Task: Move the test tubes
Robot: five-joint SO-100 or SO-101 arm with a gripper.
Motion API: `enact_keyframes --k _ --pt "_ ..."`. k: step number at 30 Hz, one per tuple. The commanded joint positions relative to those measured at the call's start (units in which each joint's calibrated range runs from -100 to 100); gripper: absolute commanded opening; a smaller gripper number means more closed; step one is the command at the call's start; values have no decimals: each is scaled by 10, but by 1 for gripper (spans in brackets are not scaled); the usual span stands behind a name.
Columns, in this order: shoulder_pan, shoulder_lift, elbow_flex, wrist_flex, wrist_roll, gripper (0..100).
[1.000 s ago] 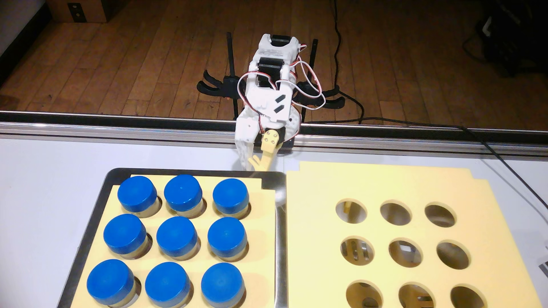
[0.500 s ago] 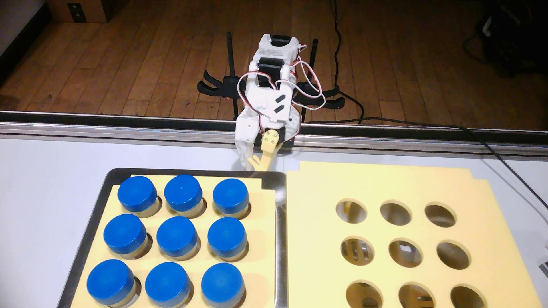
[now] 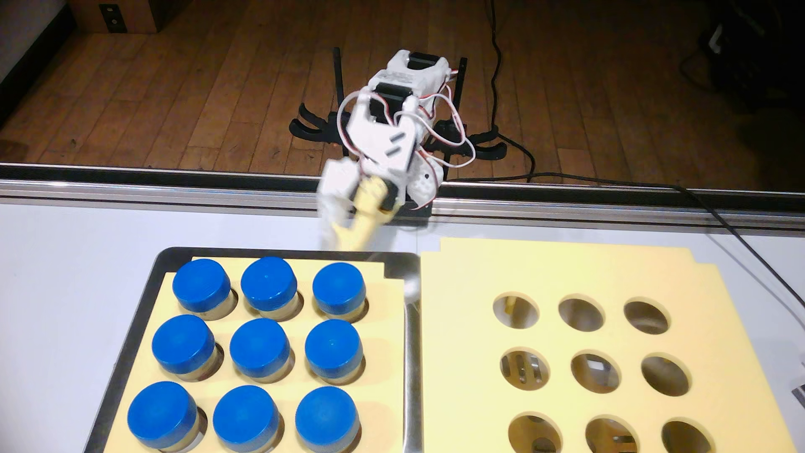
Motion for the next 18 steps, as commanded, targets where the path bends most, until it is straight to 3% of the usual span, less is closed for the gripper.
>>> enact_keyframes --k 1,4,8,12,15,18 --pt "23 -1 0 -486 -2 2" --pt "21 1 -23 -685 -2 2" --pt "-37 82 -95 -707 -2 2" --pt "-77 304 -209 -609 -2 4" --pt "-70 407 -348 -466 1 23" --pt "-58 416 -389 -441 -1 34"
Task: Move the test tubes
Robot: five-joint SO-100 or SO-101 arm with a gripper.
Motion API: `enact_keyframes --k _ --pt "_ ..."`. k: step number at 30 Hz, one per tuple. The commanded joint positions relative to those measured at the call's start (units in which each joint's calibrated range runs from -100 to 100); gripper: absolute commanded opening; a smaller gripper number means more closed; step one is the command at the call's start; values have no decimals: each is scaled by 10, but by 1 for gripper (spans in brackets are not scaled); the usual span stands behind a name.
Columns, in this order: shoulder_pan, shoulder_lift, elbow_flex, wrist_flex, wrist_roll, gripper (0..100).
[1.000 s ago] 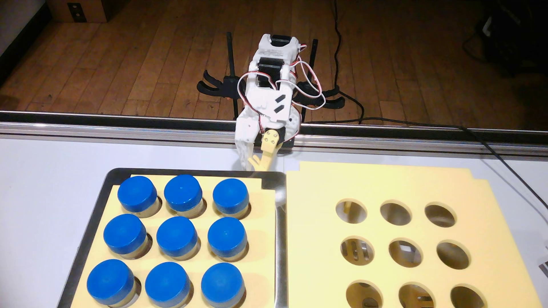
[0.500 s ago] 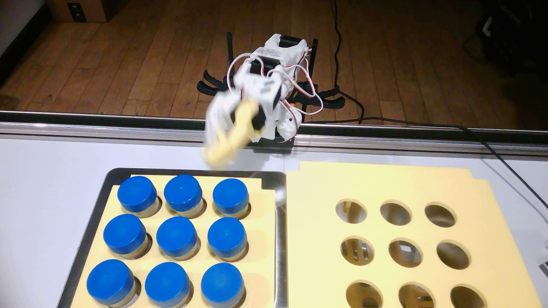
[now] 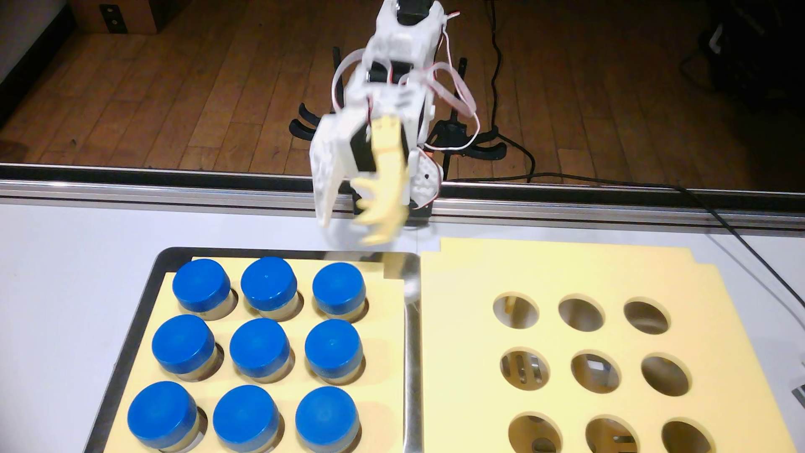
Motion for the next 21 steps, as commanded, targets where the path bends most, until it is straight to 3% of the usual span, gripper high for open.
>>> enact_keyframes --k 1,6,18,21 --pt "11 26 -80 34 -1 36" --pt "7 31 -72 34 1 36" --pt "18 272 -224 33 19 35" --pt "19 276 -214 36 17 24"
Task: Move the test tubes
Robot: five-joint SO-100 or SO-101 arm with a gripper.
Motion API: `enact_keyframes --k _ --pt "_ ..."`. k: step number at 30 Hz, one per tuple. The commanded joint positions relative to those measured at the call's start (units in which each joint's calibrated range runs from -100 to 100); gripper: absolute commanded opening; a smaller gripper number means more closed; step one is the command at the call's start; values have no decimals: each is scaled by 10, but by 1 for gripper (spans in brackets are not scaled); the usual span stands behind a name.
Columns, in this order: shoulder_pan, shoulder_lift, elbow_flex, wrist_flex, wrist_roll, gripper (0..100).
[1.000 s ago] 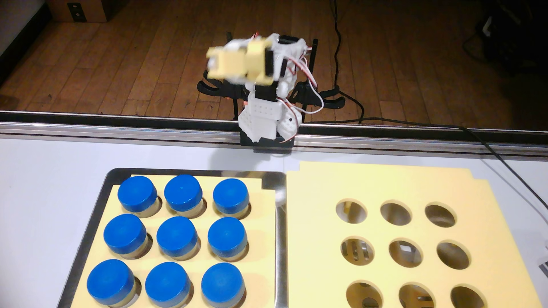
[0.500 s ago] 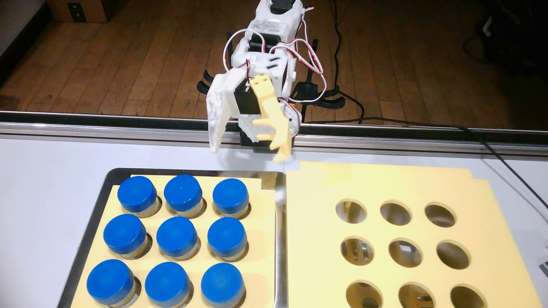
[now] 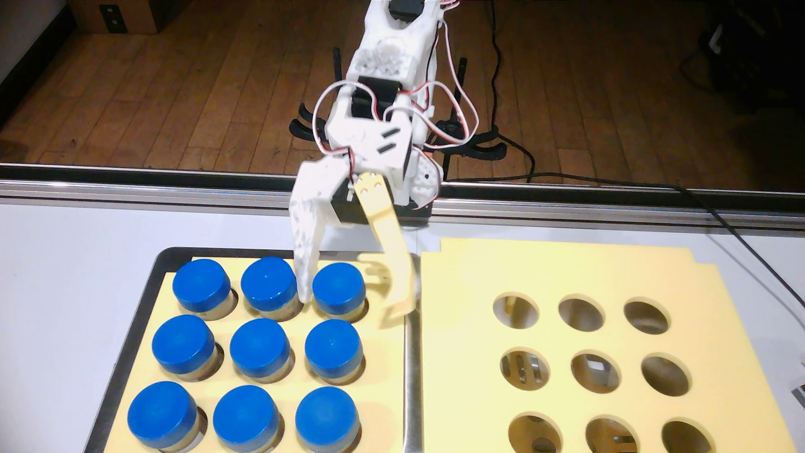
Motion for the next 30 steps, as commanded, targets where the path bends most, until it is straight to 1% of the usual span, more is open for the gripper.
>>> enact_keyframes --k 1,2,5,7,9,11,12,13,14,18,23,25,27,28,29,30 --pt "5 2 -18 8 0 22" --pt "5 2 -18 9 0 20" --pt "5 2 -19 9 0 18" --pt "5 2 -19 10 1 16" --pt "5 2 -23 12 2 12" --pt "5 2 -47 71 2 8" --pt "6 2 -90 127 2 7" --pt "7 1 -114 144 2 7" --pt "17 -8 -171 157 2 7" --pt "40 -66 -332 156 -1 7" --pt "30 -119 -471 154 -2 7" --pt "-19 -104 -516 153 -2 7" --pt "-99 -47 -530 146 -2 7" --pt "-151 -5 -535 107 -2 7" --pt "-175 17 -535 84 -2 7" --pt "-223 65 -536 35 -2 7"
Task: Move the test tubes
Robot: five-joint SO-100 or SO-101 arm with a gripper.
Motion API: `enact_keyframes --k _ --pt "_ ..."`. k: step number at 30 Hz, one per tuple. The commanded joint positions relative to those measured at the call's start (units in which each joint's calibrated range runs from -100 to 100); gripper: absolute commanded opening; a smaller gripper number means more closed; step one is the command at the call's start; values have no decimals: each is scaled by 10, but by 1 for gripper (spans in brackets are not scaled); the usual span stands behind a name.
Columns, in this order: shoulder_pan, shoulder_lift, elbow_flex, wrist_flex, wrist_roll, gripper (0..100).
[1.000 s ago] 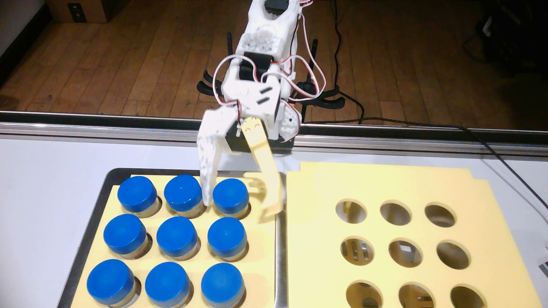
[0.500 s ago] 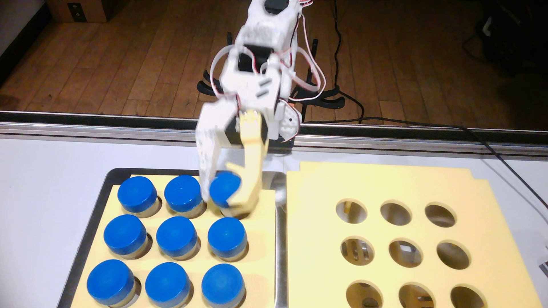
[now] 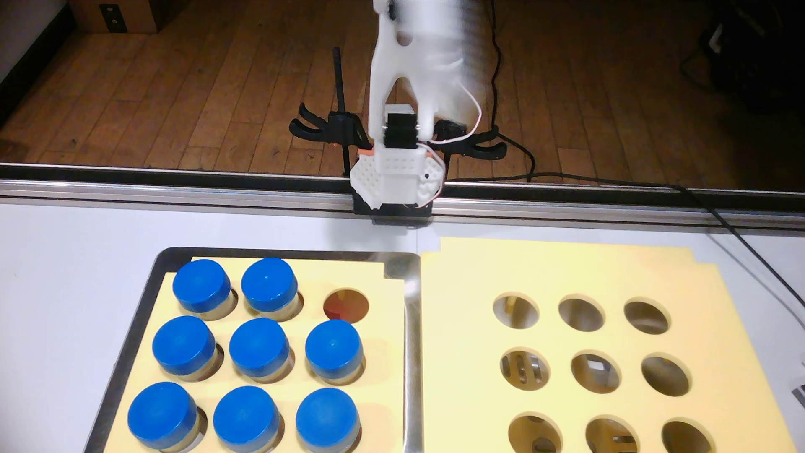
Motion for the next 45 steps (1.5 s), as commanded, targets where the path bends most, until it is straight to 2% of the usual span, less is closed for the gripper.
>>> enact_keyframes --k 1,4,8,15,22,31,38,40,45 --pt "-121 117 -21 -108 -2 7" --pt "-203 190 -12 -116 -1 7" --pt "-254 222 17 -113 -1 7" --pt "-281 176 142 -112 0 7" --pt "-278 166 193 -112 3 7" --pt "-328 291 223 -112 -14 8" --pt "-308 274 233 -113 -42 28" --pt "-280 229 218 -113 -42 31" --pt "-233 159 205 -113 -40 31"
